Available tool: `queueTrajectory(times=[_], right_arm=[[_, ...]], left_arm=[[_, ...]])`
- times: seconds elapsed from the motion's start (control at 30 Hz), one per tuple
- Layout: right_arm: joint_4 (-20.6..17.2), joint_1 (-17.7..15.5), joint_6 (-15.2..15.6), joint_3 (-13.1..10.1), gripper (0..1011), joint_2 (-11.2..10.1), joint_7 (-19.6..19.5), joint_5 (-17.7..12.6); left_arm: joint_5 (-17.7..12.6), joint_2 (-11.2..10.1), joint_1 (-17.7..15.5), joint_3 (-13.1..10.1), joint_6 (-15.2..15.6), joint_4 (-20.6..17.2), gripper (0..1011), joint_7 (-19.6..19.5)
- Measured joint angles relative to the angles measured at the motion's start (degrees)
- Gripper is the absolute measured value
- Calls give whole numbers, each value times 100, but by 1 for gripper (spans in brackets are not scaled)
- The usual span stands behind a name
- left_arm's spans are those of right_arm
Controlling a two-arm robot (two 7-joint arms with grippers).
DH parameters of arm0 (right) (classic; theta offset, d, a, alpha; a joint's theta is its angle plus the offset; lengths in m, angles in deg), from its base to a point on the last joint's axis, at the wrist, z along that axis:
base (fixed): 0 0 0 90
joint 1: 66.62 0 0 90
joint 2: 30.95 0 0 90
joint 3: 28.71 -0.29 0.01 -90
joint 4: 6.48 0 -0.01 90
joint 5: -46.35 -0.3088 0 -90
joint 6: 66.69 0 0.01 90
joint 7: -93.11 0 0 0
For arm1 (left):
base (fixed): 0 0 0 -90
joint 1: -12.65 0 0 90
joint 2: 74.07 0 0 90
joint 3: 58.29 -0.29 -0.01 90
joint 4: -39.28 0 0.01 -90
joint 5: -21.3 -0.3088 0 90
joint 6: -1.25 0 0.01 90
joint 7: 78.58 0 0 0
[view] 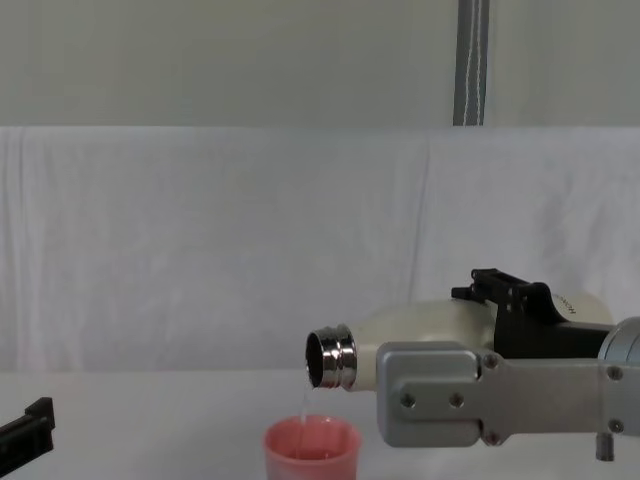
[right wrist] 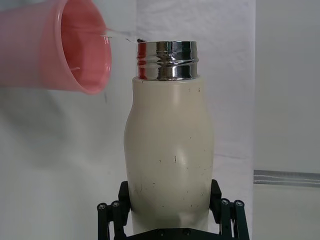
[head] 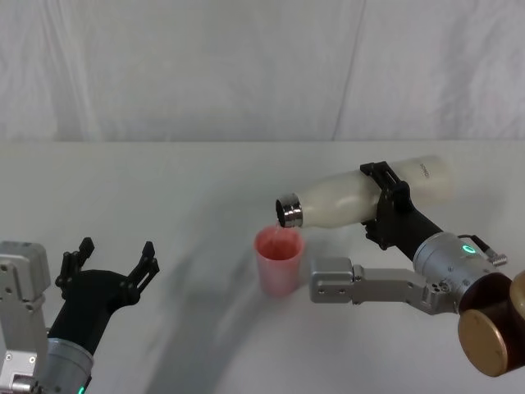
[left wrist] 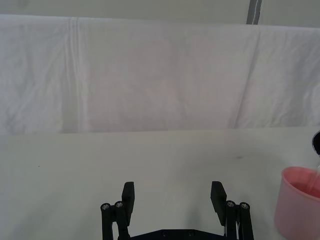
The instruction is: Grasp the thermos with one hand and pour water into the cup lid.
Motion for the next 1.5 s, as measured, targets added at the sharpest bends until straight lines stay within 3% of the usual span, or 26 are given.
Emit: queueTrajectory(times=[1.5], right_arm=[[-98,48,58,-36,950,-88,97,80]], left_arm=[[0,0,0,0,0,0,1001,0]])
